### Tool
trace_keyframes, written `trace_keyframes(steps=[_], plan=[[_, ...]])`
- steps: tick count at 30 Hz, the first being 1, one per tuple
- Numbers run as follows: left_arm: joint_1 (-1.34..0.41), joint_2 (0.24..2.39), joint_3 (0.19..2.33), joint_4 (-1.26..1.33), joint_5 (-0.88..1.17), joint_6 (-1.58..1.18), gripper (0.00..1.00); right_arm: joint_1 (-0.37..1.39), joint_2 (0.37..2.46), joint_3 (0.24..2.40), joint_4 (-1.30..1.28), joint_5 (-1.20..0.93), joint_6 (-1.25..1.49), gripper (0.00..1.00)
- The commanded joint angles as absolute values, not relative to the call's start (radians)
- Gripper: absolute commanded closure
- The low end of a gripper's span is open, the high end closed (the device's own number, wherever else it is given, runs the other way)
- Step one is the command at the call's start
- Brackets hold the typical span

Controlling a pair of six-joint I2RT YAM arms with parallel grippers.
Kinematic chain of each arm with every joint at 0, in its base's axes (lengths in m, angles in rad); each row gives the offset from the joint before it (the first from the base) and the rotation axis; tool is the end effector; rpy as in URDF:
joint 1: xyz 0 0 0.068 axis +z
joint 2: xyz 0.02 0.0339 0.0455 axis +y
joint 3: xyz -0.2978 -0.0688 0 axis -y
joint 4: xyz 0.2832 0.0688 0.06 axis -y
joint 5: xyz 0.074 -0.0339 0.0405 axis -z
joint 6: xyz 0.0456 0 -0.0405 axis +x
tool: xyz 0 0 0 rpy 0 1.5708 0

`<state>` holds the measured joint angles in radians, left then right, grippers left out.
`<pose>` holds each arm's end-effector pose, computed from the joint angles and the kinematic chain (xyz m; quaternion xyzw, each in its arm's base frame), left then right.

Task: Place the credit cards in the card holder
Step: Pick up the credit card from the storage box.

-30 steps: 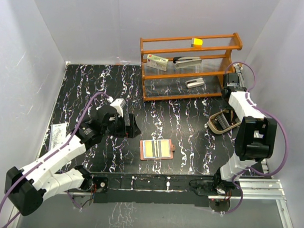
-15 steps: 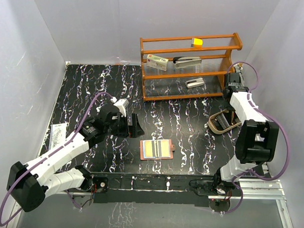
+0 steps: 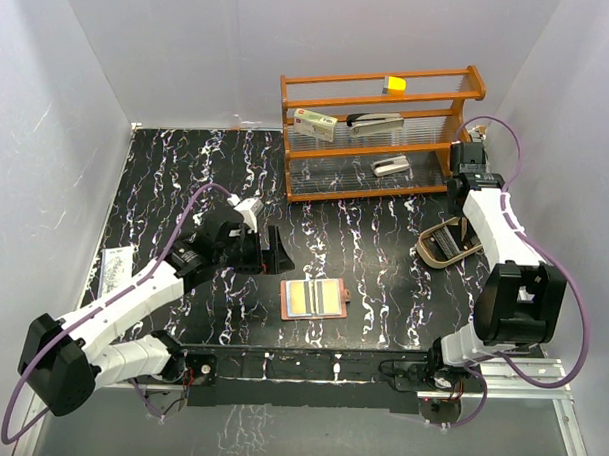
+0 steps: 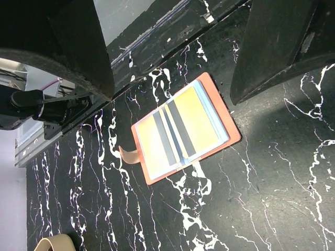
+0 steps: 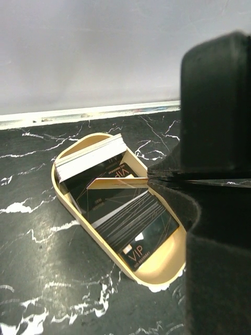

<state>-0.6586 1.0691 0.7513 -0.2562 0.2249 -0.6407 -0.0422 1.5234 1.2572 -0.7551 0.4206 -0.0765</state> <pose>0.2026 -0.1696 0.2788 0.0615 0.8723 -0.3658 0.3186 0.3542 -0.0336 0.2957 0.0405 0.9421 -0.2163 0.2529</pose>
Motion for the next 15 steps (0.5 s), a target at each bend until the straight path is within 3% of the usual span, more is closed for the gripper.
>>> trace_keyframes(steps=[1,7,15], plan=[[-0.663,1.088,0.754,-0.23,0.273,-0.655,0.1,-0.009,1.453,1.327,-0.771,0.331,-0.058,1.0],[-0.661,1.108,0.75,-0.224,0.283,-0.683,0.12,0.123,1.367,1.344,-0.814,0.23,0.007,1.0],[-0.66,1.12,0.729,-0.172,0.347,-0.784,0.15,0.464,1.293,1.349,-0.847,0.192,0.221,1.0]])
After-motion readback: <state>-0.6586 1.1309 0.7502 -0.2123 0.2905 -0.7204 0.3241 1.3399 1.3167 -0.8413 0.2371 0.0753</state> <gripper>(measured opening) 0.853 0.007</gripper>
